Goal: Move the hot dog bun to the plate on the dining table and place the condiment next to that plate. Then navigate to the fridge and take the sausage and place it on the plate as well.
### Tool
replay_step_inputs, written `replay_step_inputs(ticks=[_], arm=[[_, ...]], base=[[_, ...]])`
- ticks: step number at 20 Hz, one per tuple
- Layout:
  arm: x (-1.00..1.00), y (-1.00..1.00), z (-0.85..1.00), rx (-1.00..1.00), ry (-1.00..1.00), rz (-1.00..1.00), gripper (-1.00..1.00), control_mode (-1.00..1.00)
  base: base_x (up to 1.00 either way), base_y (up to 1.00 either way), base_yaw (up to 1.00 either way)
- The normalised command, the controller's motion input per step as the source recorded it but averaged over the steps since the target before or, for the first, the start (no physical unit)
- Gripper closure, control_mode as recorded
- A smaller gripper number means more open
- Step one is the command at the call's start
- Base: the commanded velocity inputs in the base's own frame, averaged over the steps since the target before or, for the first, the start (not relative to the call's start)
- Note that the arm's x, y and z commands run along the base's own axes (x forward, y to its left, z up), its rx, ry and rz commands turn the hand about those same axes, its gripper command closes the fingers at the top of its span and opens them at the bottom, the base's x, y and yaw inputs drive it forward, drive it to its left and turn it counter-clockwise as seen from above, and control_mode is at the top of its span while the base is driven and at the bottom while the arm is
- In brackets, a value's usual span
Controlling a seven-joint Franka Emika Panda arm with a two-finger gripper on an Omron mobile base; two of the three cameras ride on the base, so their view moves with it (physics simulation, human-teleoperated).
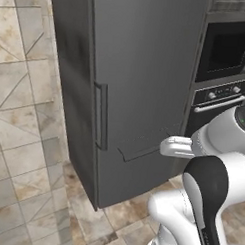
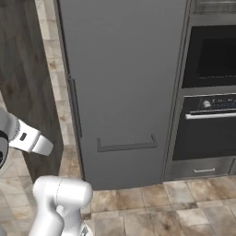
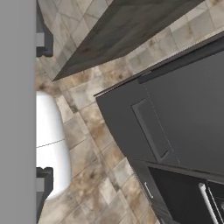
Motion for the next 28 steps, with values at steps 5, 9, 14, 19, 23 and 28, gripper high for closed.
replay_step_inputs(ticks=[5, 9, 14, 19, 23, 28], arm=[[0.0, 0.0, 0.0, 0.0, 0.0, 0.0, -1.0, 1.0], [0.0, 0.0, 0.0, 0.0, 0.0, 0.0, -1.0, 1.0], [0.0, 0.0, 0.0, 0.0, 0.0, 0.0, -1.0, 1.0], [0.0, 0.0, 0.0, 0.0, 0.0, 0.0, -1.0, 1.0], [0.0, 0.0, 0.0, 0.0, 0.0, 0.0, -1.0, 1.0], [0.0, 0.0, 0.0, 0.0, 0.0, 0.0, -1.0, 1.0]], base=[[0.33, 0.25, -0.09], [0.19, 0.35, -0.1], [0.09, 0.34, -0.1], [0.0, 0.36, -0.1], [0.01, 0.43, -0.12], [0.16, 0.32, -0.09]])
